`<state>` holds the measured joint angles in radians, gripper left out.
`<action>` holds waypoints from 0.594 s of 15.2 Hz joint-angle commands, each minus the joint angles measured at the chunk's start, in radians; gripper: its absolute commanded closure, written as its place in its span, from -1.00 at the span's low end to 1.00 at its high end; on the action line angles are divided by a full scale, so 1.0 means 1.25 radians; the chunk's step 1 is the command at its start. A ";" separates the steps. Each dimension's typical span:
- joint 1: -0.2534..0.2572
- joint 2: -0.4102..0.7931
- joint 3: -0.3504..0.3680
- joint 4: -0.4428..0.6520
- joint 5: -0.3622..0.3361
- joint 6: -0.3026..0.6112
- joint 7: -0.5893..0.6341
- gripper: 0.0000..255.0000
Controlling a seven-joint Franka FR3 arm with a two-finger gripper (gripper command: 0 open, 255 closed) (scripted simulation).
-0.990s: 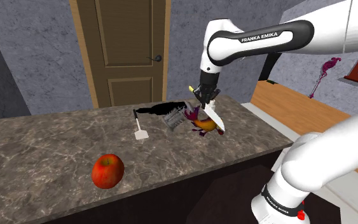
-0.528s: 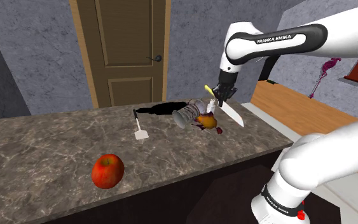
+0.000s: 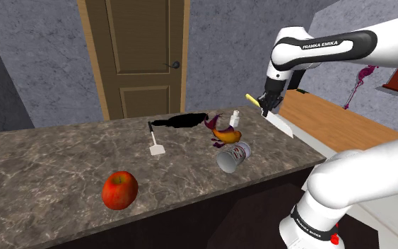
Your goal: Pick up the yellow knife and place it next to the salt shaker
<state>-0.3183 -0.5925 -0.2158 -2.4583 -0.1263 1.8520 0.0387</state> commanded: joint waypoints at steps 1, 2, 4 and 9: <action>-0.016 0.008 -0.031 0.012 -0.017 -0.001 -0.039 1.00; -0.024 0.010 -0.048 0.016 -0.026 -0.001 -0.059 1.00; -0.040 0.019 -0.080 0.027 -0.043 0.000 -0.099 1.00; -0.050 0.033 -0.107 -0.002 -0.057 0.046 -0.122 1.00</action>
<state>-0.3800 -0.5546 -0.3463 -2.4503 -0.1958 1.8946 -0.1122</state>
